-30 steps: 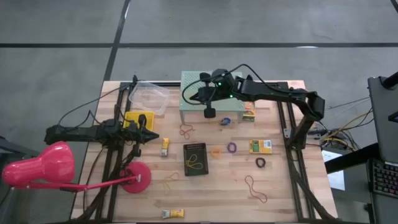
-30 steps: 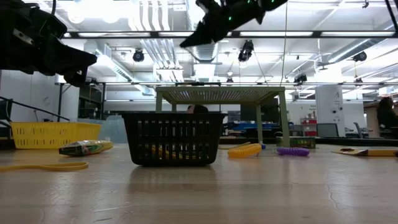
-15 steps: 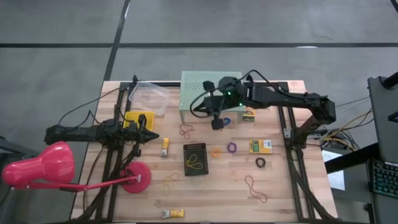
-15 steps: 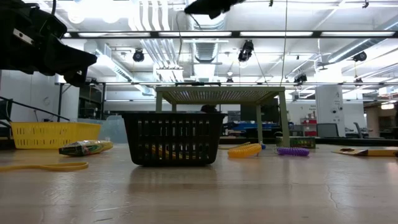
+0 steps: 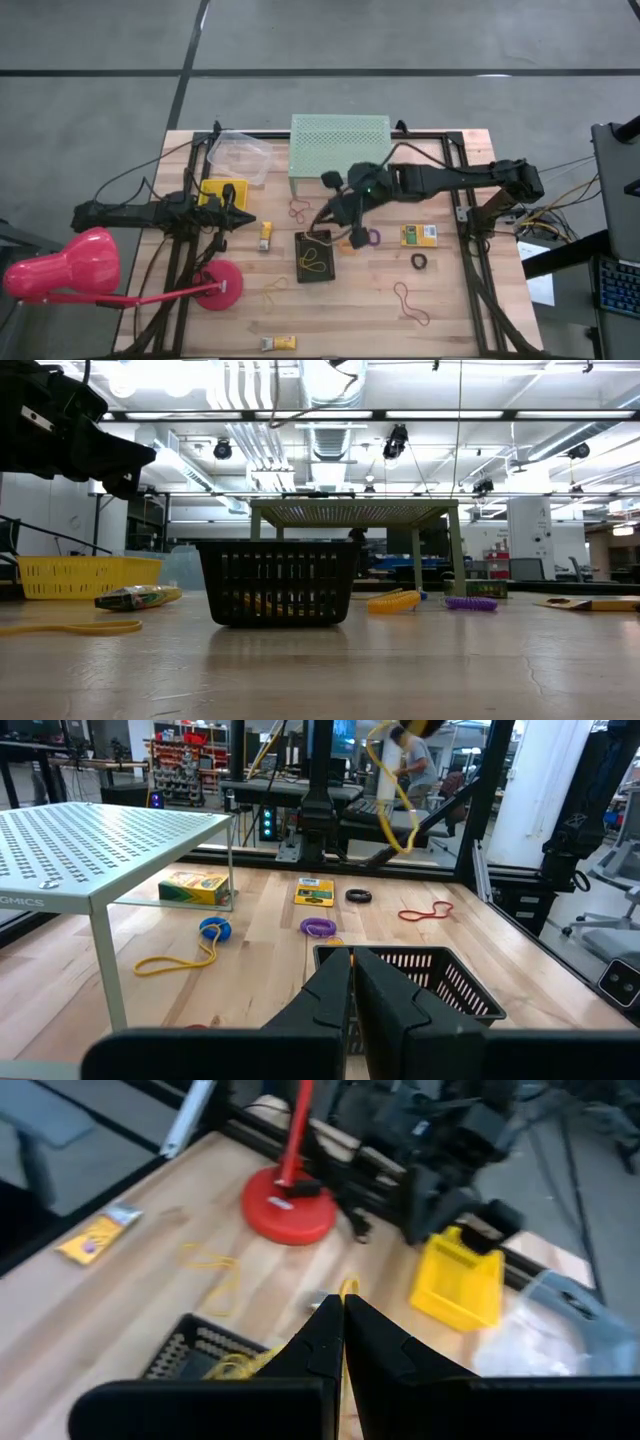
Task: Pick & Place Office Desk Supplies
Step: Put the yellow rubber band from the shelf into the black bin
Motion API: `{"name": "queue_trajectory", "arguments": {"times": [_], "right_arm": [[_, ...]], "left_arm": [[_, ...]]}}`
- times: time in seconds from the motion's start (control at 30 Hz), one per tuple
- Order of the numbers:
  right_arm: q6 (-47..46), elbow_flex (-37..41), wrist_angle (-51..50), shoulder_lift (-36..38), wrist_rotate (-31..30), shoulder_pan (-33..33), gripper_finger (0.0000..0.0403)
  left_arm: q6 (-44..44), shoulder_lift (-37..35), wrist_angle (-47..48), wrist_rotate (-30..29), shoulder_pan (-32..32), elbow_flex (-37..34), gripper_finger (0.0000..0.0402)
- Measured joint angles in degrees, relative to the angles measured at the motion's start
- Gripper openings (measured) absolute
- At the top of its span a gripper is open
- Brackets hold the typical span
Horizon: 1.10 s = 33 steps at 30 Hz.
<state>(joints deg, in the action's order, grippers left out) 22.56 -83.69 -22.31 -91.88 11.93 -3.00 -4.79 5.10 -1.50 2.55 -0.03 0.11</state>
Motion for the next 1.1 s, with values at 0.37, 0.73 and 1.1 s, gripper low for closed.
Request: {"name": "queue_trajectory", "arguments": {"times": [0.37, 0.73, 1.1], "right_arm": [[-1.61, 0.86, -0.24, -1.40, -0.01, -5.28, 0.0008], [-7.12, 1.01, -0.71, -8.01, -0.06, -5.75, 0.0008], [-12.40, 1.01, -3.02, -14.94, -0.05, -5.73, 0.0008]], "left_arm": [[0.02, 0.00, -0.01, 0.00, 0.01, -0.01, 0.0023], [0.02, 0.00, 0.01, 0.00, 0.00, 0.01, 0.0023], [0.02, 0.00, 0.00, 0.00, 0.00, -0.01, 0.0023]]}}
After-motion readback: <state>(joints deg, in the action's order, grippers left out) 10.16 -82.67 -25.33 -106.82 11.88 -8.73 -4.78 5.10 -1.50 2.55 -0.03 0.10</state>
